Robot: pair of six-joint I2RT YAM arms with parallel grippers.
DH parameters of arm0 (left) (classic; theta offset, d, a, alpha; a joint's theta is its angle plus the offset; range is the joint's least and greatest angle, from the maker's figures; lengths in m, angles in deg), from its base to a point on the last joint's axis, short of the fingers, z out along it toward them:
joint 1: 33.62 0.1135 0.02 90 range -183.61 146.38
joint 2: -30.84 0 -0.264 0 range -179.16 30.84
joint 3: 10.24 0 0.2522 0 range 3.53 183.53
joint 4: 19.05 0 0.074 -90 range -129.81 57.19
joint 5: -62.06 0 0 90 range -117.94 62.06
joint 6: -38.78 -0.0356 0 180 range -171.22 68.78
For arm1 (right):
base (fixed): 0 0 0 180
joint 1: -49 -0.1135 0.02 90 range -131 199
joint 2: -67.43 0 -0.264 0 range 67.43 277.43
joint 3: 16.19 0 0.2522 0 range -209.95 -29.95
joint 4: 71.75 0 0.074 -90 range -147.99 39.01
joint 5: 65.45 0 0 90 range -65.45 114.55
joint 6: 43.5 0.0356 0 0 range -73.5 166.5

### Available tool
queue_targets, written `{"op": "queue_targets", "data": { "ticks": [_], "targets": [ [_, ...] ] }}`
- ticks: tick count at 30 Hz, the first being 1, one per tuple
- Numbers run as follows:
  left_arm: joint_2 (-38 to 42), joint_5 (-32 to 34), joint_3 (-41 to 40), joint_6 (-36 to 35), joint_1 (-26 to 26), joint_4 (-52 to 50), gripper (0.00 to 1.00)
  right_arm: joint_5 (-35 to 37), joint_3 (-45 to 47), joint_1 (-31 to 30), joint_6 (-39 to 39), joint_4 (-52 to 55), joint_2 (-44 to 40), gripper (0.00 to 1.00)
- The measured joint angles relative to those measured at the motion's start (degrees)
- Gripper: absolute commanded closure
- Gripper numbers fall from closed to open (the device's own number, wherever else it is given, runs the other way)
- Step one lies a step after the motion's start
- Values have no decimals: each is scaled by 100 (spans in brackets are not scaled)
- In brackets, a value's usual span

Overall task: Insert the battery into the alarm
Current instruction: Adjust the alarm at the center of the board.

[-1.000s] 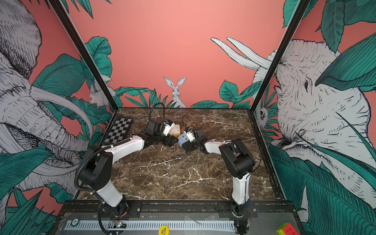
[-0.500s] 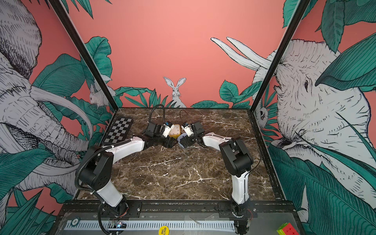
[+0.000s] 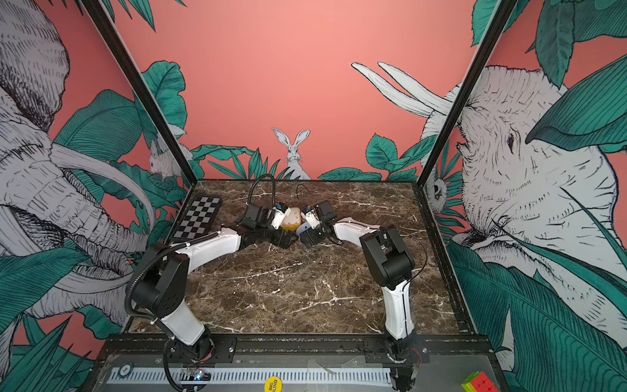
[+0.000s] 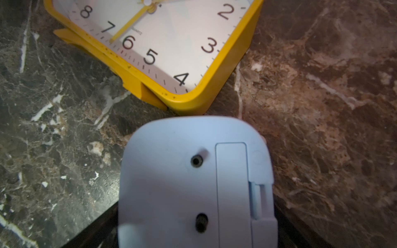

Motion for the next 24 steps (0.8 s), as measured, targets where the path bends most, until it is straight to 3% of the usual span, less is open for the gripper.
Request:
{"op": "queue_targets", "data": {
  "ticks": [5,8,13,19,24],
  "targets": [
    [17,136,13,-431,-2,-28,1,-66,-11,0,-94,83,-24,14],
    [295,142,-175,-1086,-22,181,1,-195,-13,20,-94,269,-90,16],
    [1025,138,-610,-2782,-254,551,1,-844,-380,205,-98,1019,-138,23],
    [997,245,-654,-4852,-557,732,1,-1582,-857,549,-155,1707,-190,25],
    [807,345,-717,-6170,-667,765,1,-1904,-1088,649,-219,2291,-205,26]
  ]
}}
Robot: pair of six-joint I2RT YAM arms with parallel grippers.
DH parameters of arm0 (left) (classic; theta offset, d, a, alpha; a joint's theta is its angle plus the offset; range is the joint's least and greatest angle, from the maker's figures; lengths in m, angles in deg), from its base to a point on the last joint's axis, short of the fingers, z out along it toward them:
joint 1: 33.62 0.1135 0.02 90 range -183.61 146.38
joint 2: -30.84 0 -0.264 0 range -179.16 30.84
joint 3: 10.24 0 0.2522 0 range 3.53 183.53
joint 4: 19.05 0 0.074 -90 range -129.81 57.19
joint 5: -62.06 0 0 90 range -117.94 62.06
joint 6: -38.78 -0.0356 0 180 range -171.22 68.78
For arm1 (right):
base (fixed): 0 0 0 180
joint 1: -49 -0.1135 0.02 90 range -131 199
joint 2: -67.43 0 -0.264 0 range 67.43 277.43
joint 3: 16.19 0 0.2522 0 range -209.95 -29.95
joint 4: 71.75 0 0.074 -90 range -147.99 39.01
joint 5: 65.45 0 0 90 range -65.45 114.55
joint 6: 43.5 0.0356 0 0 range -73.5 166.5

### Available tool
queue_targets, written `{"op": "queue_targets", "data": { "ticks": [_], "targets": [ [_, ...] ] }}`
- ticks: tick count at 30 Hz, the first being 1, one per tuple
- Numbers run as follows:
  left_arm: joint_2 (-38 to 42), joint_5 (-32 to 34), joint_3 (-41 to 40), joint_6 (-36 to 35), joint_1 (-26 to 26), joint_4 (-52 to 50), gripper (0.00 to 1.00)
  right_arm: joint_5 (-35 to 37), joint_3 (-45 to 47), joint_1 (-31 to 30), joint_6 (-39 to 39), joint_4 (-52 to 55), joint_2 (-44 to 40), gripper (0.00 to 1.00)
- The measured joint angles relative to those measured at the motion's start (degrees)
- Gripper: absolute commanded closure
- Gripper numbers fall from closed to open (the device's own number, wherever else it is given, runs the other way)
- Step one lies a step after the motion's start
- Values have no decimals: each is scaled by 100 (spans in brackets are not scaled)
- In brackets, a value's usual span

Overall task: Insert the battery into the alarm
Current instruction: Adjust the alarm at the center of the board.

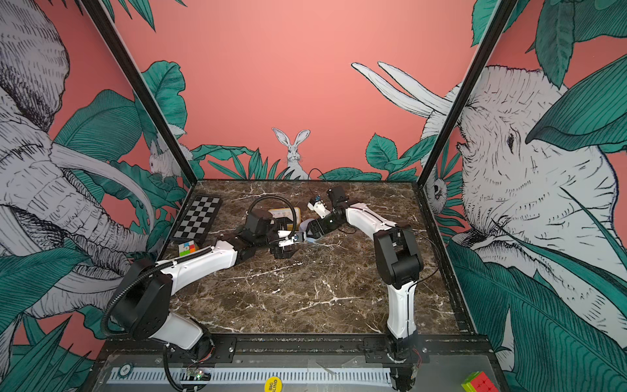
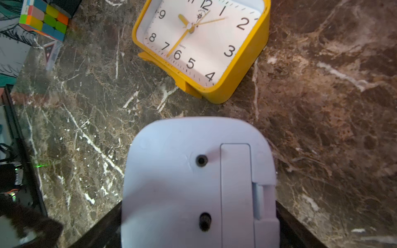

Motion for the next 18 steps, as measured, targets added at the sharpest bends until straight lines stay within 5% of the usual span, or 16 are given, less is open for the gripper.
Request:
{"op": "queue_targets", "data": {
  "ticks": [8,18],
  "targets": [
    [-374,162,11,-1071,-42,140,13,-428,-234,-13,7,686,0,27],
    [-535,184,96,-1270,-48,450,25,-710,-240,-13,111,1054,-2,28]
  ]
}}
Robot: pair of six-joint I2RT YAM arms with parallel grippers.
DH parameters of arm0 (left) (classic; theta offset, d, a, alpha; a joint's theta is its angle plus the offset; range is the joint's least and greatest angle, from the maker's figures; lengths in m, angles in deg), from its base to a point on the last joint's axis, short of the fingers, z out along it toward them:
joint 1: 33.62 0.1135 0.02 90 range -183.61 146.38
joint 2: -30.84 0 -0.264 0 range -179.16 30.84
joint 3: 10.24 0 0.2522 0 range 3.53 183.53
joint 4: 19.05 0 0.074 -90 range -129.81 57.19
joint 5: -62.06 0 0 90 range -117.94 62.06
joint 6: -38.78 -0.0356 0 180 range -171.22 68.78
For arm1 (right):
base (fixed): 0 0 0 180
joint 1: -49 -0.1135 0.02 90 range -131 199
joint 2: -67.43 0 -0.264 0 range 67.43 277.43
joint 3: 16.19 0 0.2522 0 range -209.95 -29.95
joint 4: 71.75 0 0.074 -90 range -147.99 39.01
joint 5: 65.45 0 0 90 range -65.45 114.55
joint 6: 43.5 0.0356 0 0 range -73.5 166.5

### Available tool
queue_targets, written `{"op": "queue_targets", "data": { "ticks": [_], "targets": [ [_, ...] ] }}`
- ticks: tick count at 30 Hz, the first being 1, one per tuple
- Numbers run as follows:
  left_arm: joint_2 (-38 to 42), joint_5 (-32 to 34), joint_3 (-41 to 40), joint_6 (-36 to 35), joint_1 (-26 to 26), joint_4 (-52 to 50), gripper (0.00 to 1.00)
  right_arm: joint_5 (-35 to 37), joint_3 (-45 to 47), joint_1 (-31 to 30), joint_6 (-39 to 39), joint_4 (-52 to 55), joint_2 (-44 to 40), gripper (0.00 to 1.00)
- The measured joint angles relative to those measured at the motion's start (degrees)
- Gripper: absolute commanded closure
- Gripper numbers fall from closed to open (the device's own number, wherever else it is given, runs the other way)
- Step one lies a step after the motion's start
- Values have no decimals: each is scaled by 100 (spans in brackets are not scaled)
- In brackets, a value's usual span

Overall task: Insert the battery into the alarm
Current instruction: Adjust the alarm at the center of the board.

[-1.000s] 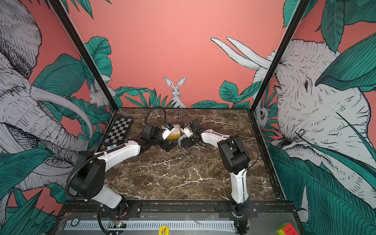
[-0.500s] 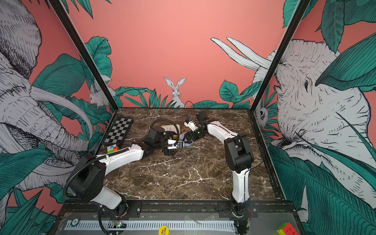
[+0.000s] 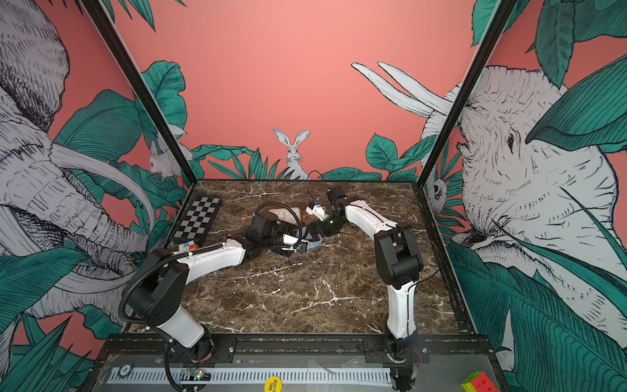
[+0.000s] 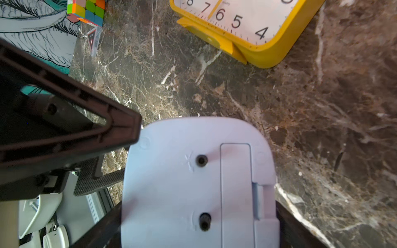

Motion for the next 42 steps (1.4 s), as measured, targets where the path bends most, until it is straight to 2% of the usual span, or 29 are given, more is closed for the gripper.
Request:
{"op": "queue_targets", "data": {
  "ticks": [2,4,13,16,18,19,20,25,30,34,36,38,42],
  "targets": [
    [-39,-17,42,-4,0,48,28,-57,0,0,26,35,0,28],
    [-61,-31,55,-7,0,79,37,-107,0,0,46,46,2,29],
    [-122,-48,72,-59,0,17,63,-173,-87,39,219,48,2,28],
    [-122,-37,72,-37,-7,46,64,-212,-136,72,282,66,2,26],
    [-122,-33,72,-37,-7,52,67,-214,-136,72,315,70,2,21],
    [-122,-33,72,-37,-7,52,68,-214,-136,72,326,72,2,17],
    [-122,-31,72,-35,-7,52,68,-212,-136,72,341,72,2,2],
    [-120,-37,72,4,-9,35,68,-243,68,120,605,-339,-101,2],
    [-98,-201,114,0,-11,-409,68,-409,909,363,1224,-1504,-782,1],
    [-42,-354,260,83,-13,-1010,68,-319,1338,588,1327,-2275,-1355,2],
    [-13,-407,461,170,-13,-1447,68,-179,1587,660,1086,-2592,-1663,1],
    [-13,-435,765,258,-13,-1923,68,-35,1996,673,704,-2850,-2011,6],
    [-13,-514,1392,535,37,-2778,67,396,3429,481,-343,-3578,-3069,8]
  ]
}}
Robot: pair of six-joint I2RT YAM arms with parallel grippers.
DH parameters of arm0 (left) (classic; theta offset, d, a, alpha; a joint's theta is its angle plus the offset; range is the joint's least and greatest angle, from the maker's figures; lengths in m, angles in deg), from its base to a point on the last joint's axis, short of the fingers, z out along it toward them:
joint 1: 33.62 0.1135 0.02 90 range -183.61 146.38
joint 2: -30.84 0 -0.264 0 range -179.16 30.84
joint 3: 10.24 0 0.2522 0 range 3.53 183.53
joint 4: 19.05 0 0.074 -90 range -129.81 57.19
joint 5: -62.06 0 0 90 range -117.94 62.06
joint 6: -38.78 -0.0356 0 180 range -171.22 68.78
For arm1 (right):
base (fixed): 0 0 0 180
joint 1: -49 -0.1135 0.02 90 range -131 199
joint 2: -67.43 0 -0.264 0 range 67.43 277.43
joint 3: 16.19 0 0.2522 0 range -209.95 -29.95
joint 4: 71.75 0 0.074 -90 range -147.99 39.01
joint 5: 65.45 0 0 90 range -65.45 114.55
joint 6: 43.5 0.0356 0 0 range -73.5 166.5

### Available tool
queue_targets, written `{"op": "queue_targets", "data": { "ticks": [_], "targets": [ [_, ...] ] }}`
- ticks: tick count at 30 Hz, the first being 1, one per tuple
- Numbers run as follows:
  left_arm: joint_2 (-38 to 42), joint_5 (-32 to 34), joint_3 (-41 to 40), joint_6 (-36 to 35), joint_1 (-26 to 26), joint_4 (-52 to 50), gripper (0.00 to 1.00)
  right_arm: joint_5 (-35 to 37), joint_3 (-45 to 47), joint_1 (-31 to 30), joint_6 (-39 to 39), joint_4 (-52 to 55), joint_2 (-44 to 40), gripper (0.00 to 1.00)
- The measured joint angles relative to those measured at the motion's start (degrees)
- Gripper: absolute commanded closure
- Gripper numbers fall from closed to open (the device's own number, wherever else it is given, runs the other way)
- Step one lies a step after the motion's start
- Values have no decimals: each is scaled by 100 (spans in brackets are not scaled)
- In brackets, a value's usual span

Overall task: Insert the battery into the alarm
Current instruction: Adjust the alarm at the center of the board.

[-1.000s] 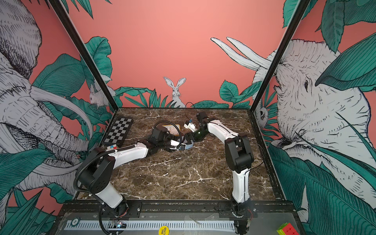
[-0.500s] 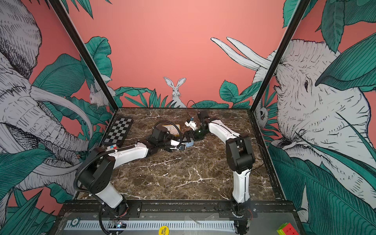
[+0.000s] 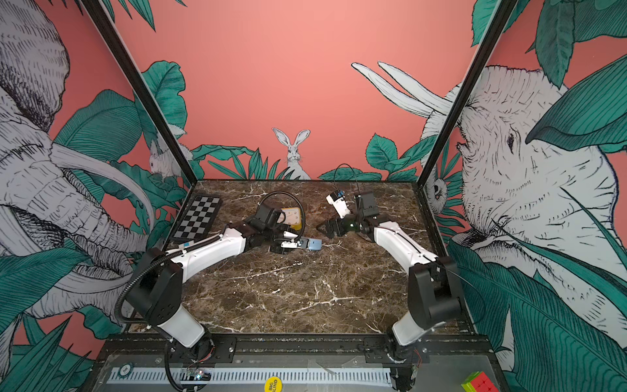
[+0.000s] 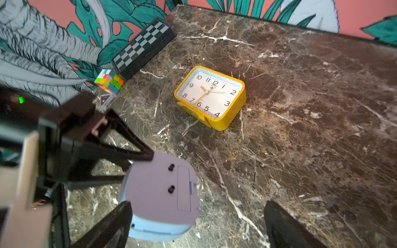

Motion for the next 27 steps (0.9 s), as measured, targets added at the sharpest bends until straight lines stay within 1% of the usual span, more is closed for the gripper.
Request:
{"op": "queue_targets", "data": {
  "ticks": [3,6,10,14,16,18,21,27],
  "targets": [
    [0,-120,262,240,79,-487,67,236,966,-302,-638,-557,-723,10],
    [0,-267,378,404,195,-962,67,310,1322,-516,-1132,-769,-979,10],
    [-2,-422,509,457,273,-1534,68,352,1235,-743,-1545,-791,-826,10],
    [-2,-599,708,448,275,-1945,68,247,1073,-868,-1637,-1047,-348,15],
    [-2,-664,741,442,273,-2028,68,197,966,-905,-1644,-1113,-107,20],
    [-4,-678,748,442,271,-2074,68,72,833,-927,-1646,-1145,125,28],
    [-9,-678,785,433,304,-2138,67,-96,715,-975,-1602,-1196,319,38],
    [-131,-686,1014,407,315,-2308,67,-350,697,-1001,-1416,-1244,358,53]
  ]
}}
